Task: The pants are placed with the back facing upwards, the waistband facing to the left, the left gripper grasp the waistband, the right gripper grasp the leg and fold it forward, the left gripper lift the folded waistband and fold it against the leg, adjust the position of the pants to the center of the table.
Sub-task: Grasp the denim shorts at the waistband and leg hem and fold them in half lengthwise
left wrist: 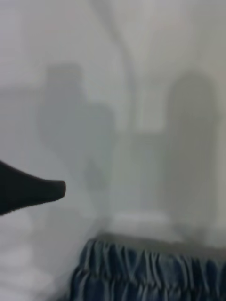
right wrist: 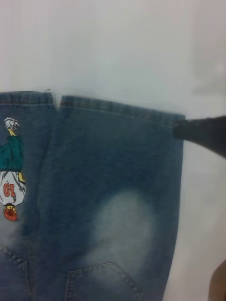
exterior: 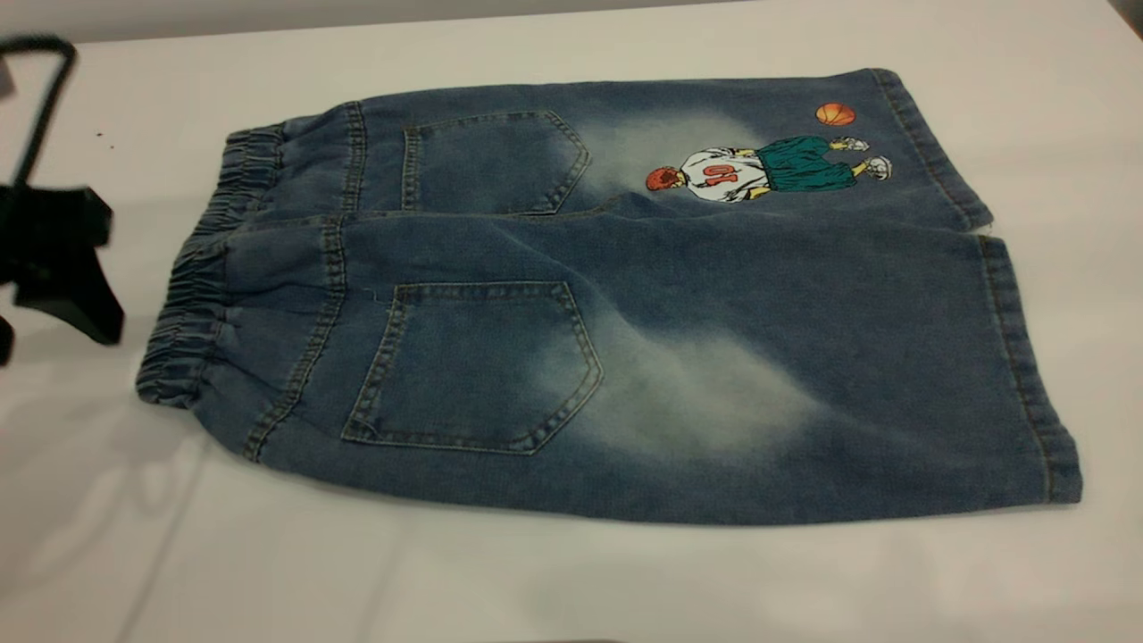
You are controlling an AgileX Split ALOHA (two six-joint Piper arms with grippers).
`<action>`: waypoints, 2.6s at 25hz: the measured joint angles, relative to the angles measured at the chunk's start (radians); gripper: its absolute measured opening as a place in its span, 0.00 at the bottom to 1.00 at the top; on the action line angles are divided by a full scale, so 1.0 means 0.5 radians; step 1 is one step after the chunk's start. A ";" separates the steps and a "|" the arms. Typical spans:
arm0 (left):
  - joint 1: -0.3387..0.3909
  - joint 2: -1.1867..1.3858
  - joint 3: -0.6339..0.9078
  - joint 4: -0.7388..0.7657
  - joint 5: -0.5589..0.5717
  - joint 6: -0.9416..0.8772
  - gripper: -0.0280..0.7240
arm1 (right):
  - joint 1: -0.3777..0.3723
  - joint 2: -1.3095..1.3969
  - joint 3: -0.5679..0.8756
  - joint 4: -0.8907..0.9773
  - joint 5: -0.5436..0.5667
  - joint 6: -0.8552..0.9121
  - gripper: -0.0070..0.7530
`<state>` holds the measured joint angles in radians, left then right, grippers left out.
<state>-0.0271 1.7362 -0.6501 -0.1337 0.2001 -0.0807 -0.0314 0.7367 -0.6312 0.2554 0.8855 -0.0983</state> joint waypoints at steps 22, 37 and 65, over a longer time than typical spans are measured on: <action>-0.106 0.547 -0.273 -0.136 -0.059 -0.015 0.59 | 0.000 0.002 0.000 0.001 0.002 -0.028 0.78; -0.120 0.615 -0.505 -0.186 0.021 -0.014 0.14 | 0.074 0.494 0.000 0.377 0.025 -0.753 0.78; -0.120 0.636 -0.606 -0.179 0.134 0.041 0.14 | 0.966 2.004 0.125 0.084 -0.979 -0.570 0.78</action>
<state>-0.0872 2.0541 -0.9533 -0.2231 0.2670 -0.0603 0.4514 1.7388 -0.5687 0.2973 0.3959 -0.3833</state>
